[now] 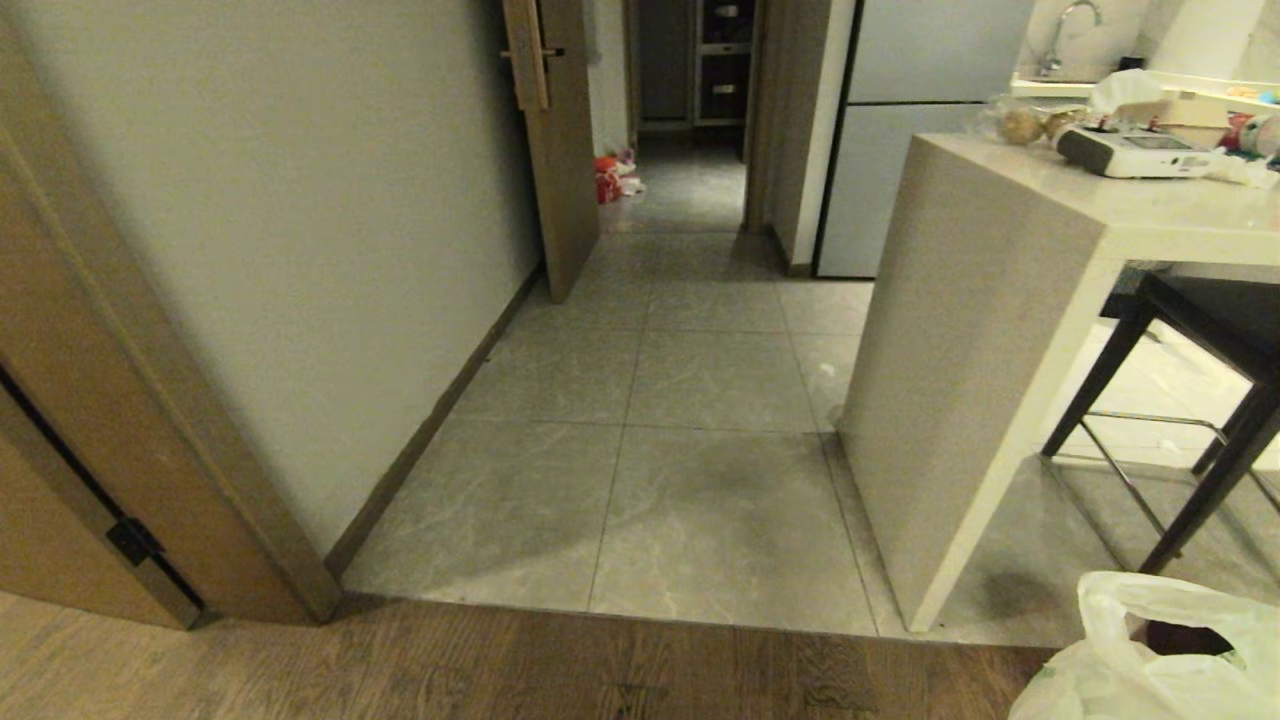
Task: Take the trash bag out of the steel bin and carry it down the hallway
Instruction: Put the trash bag at the door
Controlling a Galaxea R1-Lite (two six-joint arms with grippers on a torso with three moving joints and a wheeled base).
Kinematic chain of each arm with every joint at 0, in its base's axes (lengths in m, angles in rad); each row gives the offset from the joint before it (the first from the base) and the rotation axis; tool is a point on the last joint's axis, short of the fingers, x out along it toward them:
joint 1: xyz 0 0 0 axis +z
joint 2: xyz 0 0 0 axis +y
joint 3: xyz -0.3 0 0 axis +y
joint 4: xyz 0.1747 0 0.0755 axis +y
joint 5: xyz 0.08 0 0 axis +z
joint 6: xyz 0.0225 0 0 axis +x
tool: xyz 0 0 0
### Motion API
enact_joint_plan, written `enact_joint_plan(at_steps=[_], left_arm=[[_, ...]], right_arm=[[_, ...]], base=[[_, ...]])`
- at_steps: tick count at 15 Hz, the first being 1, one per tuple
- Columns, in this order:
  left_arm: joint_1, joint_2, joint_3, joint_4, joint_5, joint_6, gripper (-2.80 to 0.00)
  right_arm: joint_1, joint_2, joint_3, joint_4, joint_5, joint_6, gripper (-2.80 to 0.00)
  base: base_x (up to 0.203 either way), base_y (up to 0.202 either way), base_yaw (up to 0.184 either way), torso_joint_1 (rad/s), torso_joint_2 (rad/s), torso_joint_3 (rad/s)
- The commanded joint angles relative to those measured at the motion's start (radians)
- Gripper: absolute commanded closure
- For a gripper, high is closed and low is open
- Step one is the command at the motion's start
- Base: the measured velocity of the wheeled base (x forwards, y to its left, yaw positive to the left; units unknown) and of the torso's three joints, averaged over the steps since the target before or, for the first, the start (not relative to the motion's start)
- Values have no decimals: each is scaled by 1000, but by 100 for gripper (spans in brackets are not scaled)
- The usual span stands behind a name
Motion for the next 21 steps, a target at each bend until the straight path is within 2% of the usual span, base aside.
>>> enact_joint_plan(at_steps=[1, 4, 9, 21], left_arm=[[0, 1, 0, 0, 0, 0, 0], [0, 1, 0, 0, 0, -2, 0], [0, 1, 1, 0, 0, -5, 0], [0, 1, 2, 0, 0, -6, 0]], right_arm=[[0, 1, 0, 0, 0, 0, 0], [0, 1, 0, 0, 0, 0, 0], [0, 1, 0, 0, 0, 0, 0], [0, 1, 0, 0, 0, 0, 0]], base=[[0, 10, -136, 0, 2, 5], [0, 5, -105, 2, 3, 0], [13, 0, 0, 0, 0, 0], [189, 0, 0, 2, 3, 3]])
